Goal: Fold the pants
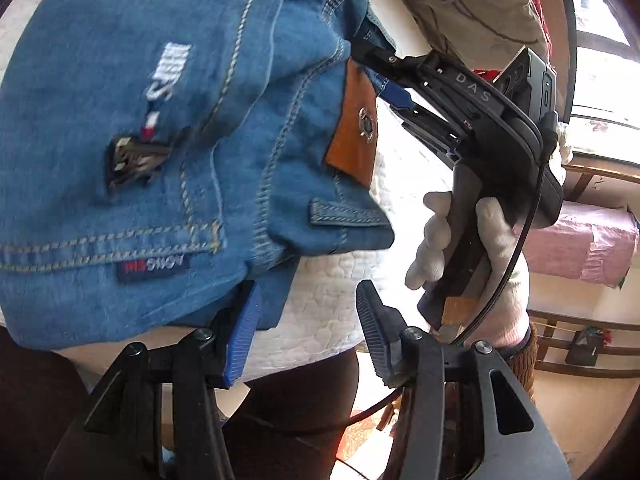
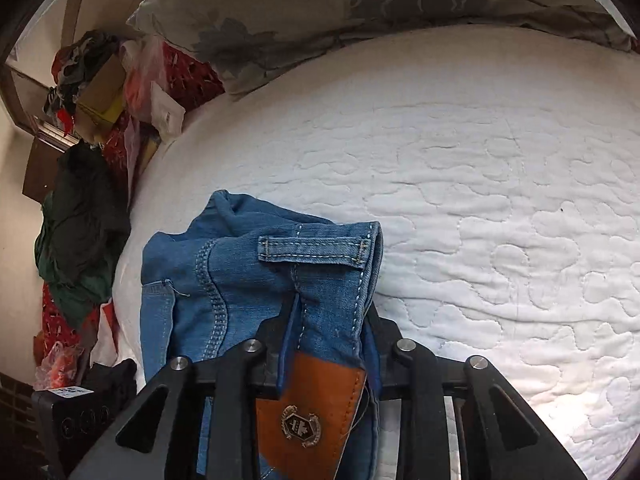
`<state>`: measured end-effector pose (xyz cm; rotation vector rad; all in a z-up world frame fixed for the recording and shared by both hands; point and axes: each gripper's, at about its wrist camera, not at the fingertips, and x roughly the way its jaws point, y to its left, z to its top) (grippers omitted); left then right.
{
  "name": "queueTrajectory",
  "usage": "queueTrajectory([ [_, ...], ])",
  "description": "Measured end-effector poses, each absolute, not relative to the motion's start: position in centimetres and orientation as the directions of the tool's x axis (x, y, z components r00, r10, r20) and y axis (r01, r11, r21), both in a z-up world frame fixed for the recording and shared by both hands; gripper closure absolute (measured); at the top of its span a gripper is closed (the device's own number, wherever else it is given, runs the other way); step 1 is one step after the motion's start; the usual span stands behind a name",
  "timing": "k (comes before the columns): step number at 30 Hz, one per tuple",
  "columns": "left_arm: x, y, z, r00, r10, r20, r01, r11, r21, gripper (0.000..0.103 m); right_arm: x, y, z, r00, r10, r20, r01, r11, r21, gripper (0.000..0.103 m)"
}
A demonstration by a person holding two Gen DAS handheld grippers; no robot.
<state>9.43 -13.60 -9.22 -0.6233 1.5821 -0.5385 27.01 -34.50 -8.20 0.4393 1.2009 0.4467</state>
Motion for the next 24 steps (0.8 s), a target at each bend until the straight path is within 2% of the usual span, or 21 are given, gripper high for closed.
queueTrajectory([
  [5,6.5,-8.5,-7.2,0.012,-0.674,-0.739,-0.061,0.737,-0.673,0.055,25.7,-37.2,-5.4,0.366,0.593,-0.718,-0.078,0.788,0.611,0.064],
  [8,7.6,-6.1,-6.4,0.092,-0.665,-0.741,-0.115,0.732,-0.671,0.055,25.8,-36.5,-1.5,0.435,0.591,-0.680,-0.176,0.796,0.579,0.060],
  [11,9.4,-6.3,-7.0,0.080,-0.695,-0.715,-0.142,0.702,-0.698,0.055,26.7,-33.2,0.6,0.410,0.625,-0.664,-0.252,0.777,0.576,0.058],
  [15,10.1,-7.8,-7.9,0.040,-0.636,-0.771,-0.064,0.768,-0.637,0.055,27.7,-26.6,1.1,0.310,0.713,-0.628,-0.368,0.700,0.613,0.058],
  [17,9.4,-6.9,-10.5,-0.006,-0.615,-0.788,-0.092,0.785,-0.612,0.055,28.4,-23.6,-0.3,0.244,0.722,-0.647,-0.384,0.685,0.620,0.062],
  [18,9.3,-6.6,-11.9,-0.026,-0.637,-0.770,-0.121,0.767,-0.630,0.055,28.8,-22.3,-1.5,0.210,0.704,-0.679,-0.376,0.699,0.608,0.064],
  [20,9.5,-5.7,-12.5,-0.017,-0.697,-0.717,-0.170,0.709,-0.684,0.055,29.7,-20.7,-4.0,0.192,0.626,-0.756,-0.358,0.762,0.540,0.077],
  [21,9.6,-5.3,-12.5,-0.022,-0.715,-0.699,-0.182,0.690,-0.701,0.055,30.0,-20.6,-4.8,0.200,0.593,-0.780,-0.354,0.786,0.507,0.086],
  [23,9.2,-4.5,-11.9,-0.018,-0.721,-0.692,-0.174,0.684,-0.708,0.055,30.4,-21.4,-4.7,0.209,0.618,-0.758,-0.314,0.776,0.546,0.086],
  [24,8.7,-4.2,-11.3,-0.012,-0.709,-0.705,-0.143,0.699,-0.701,0.055,30.2,-22.2,-3.9,0.229,0.634,-0.738,-0.300,0.768,0.567,0.081],
])
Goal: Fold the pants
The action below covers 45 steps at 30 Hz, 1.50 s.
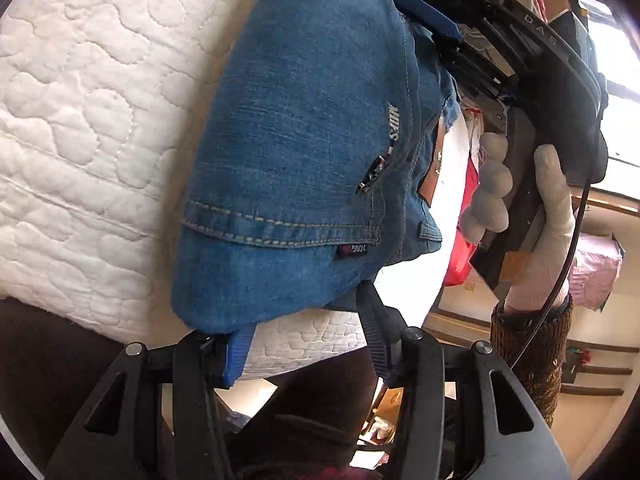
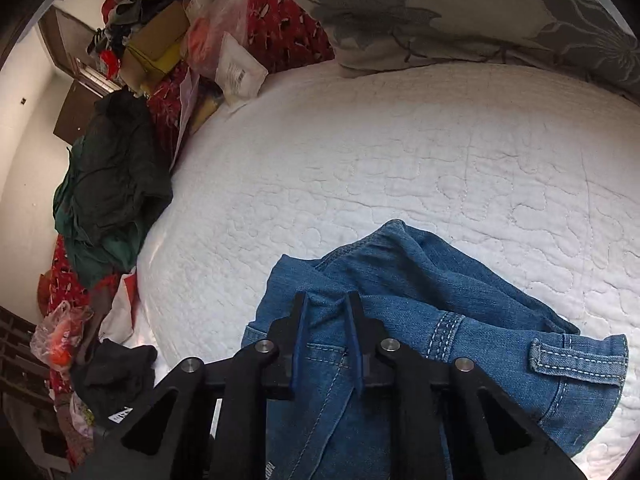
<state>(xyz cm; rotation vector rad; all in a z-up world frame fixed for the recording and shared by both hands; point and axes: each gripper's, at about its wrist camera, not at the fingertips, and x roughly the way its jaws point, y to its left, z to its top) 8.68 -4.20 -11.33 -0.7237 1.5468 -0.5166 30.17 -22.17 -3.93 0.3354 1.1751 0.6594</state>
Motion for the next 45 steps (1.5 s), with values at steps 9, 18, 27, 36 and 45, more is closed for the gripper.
queueTrajectory([
  [9,7.1,-0.8,-9.2,0.071,-0.702,-0.708,-0.129,0.698,-0.705,0.051,20.0,-33.1,-0.7,0.382,0.555,-0.739,-0.158,0.827,0.540,0.050],
  [18,9.9,-3.1,-10.2,-0.003,-0.617,-0.787,-0.164,0.777,-0.608,0.051,14.3,-35.8,-7.8,0.341,0.552,-0.761,0.056,0.796,0.603,0.065],
  [27,10.0,-0.9,-12.1,-0.029,-0.573,-0.819,-0.266,0.795,-0.546,0.055,10.2,-34.9,-9.9,0.301,0.690,-0.658,0.116,0.659,0.743,0.085],
  [36,6.9,-0.7,-6.7,-0.002,-0.644,-0.765,-0.077,0.763,-0.642,0.054,11.9,-38.6,-2.0,0.485,0.582,-0.653,0.031,0.735,0.677,0.059],
  [45,11.6,-4.4,-7.0,0.084,-0.552,-0.830,-0.002,0.833,-0.554,0.054,22.5,-27.4,-0.3,0.423,0.651,-0.630,-0.208,0.747,0.632,0.059],
])
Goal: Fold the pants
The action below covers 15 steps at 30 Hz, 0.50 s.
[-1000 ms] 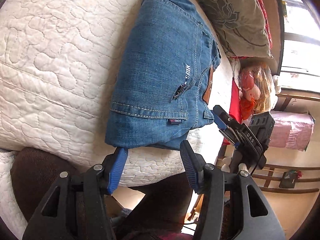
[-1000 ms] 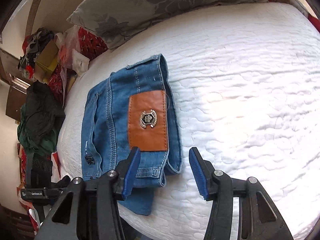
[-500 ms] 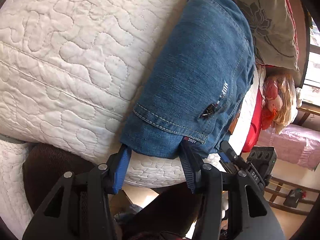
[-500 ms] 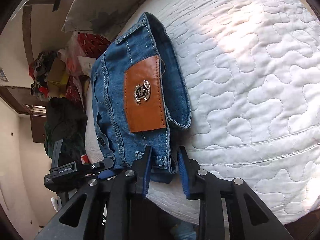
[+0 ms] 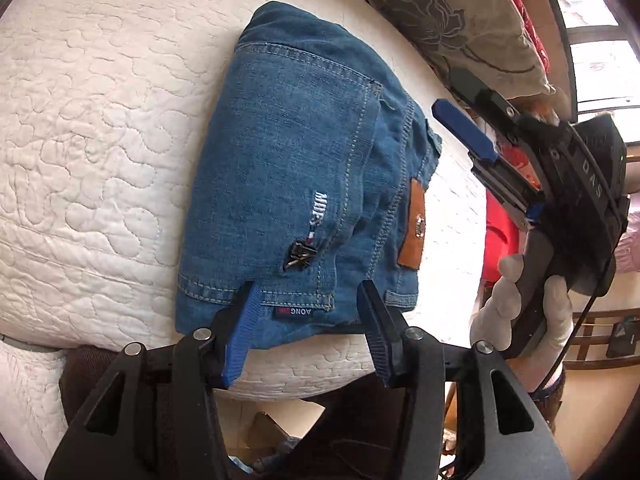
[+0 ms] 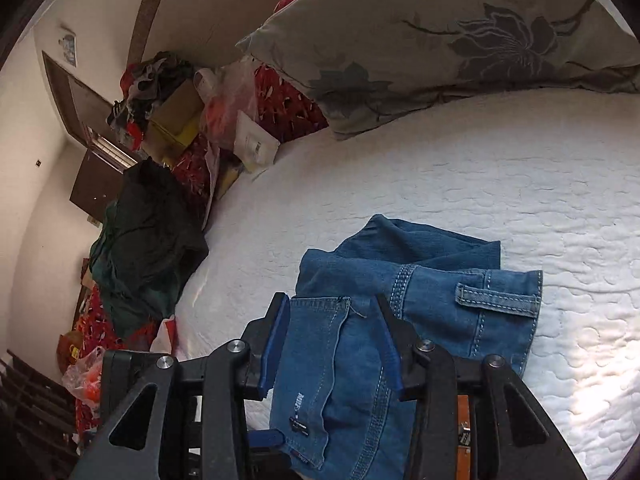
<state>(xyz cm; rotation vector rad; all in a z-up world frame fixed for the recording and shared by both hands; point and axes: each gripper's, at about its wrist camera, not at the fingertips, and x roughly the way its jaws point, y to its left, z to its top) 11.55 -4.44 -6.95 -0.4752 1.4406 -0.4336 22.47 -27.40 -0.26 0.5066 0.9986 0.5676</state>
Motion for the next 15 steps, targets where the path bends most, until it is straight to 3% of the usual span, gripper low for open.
queueTrajectory([
  [5,11.9,-4.7,-8.3,0.071,-0.557,-0.827,0.022,0.830,-0.557,0.054,25.6,-25.8,-5.6,0.344,0.589,-0.731,-0.132,0.801,0.583,0.073],
  [8,11.7,-3.8,-7.8,0.055,-0.600,-0.798,0.025,0.800,-0.600,0.054,24.3,-27.3,-3.9,0.383,0.621,-0.684,-0.154,0.773,0.615,0.070],
  [12,11.8,-1.4,-6.3,0.102,-0.606,-0.789,0.026,0.795,-0.607,0.054,21.3,-32.0,-2.1,0.447,0.641,-0.623,-0.097,0.728,0.679,0.048],
  [15,12.7,-0.1,-5.5,0.149,-0.583,-0.799,0.007,0.808,-0.589,0.053,18.6,-35.7,-3.2,0.471,0.620,-0.628,-0.010,0.715,0.699,0.043],
])
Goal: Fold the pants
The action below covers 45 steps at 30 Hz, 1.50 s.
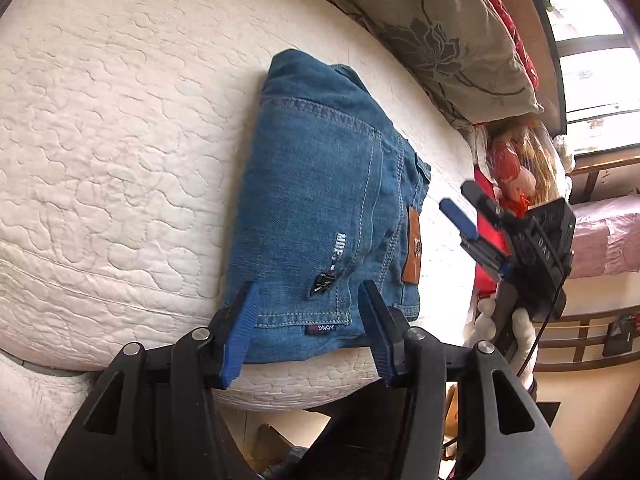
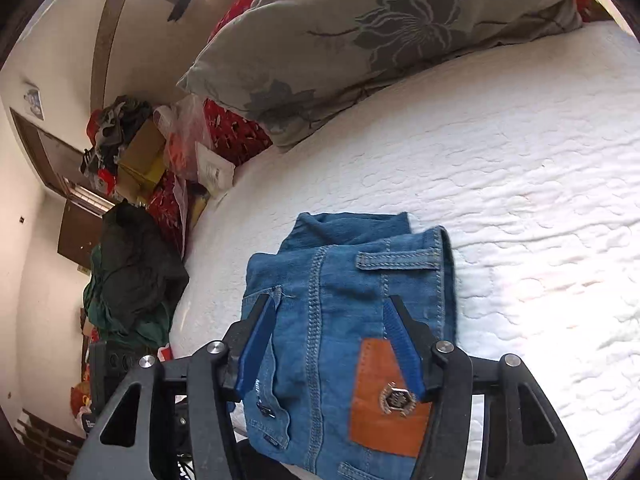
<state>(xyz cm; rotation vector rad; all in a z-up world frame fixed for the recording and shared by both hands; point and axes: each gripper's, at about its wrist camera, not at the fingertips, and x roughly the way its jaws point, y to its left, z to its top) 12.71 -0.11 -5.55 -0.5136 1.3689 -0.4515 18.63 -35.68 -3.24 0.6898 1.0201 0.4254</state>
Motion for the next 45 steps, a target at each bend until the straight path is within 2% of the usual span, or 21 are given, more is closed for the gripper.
queueTrajectory([
  [2,13.6,0.0,-5.5,0.169,-0.555,-0.815,-0.004,0.826,-0.563,0.053,17.1,-37.3,-4.8,0.466,0.603,-0.647,0.048,0.713,0.699,0.043],
  [6,15.1,-1.1,-5.4,0.233,-0.418,-0.878,-0.019,0.901,-0.434,0.053,14.7,-38.5,-7.5,0.452,0.604,-0.656,0.123,0.686,0.717,0.043],
  [9,15.3,-1.9,-5.4,0.270,-0.324,-0.907,-0.009,0.941,-0.339,0.053,13.6,-38.3,-8.7,0.442,0.628,-0.641,0.134,0.660,0.739,0.043],
  [13,15.2,-2.8,-5.5,0.288,-0.262,-0.921,0.016,0.963,-0.269,0.053,13.2,-37.2,-9.3,0.412,0.637,-0.652,0.121,0.670,0.732,0.043],
  [24,16.1,-3.3,-5.9,0.270,-0.254,-0.929,0.033,0.966,-0.255,0.053,13.6,-36.5,-8.9,0.419,0.631,-0.653,0.122,0.673,0.729,0.041],
  [35,22.3,-2.7,-6.9,0.165,-0.392,-0.905,-0.006,0.917,-0.398,0.053,18.7,-37.6,-7.4,0.495,0.538,-0.683,0.147,0.722,0.676,0.039],
  [39,24.6,-4.7,-7.0,0.159,-0.346,-0.925,0.014,0.937,-0.348,0.051,22.0,-36.0,-7.7,0.480,0.536,-0.695,0.124,0.742,0.658,0.039],
  [41,25.8,-5.4,-6.9,0.194,-0.272,-0.942,0.008,0.961,-0.276,0.049,23.1,-34.5,-7.4,0.481,0.494,-0.724,0.066,0.804,0.592,0.047],
  [42,26.4,-5.7,-7.2,0.196,-0.244,-0.950,0.006,0.969,-0.248,0.047,23.4,-33.9,-7.3,0.481,0.479,-0.735,0.028,0.829,0.558,0.064],
  [45,27.5,-6.1,-8.3,0.177,-0.235,-0.956,0.008,0.971,-0.237,0.045,24.3,-34.3,-8.9,0.459,0.488,-0.743,0.035,0.825,0.564,0.066],
])
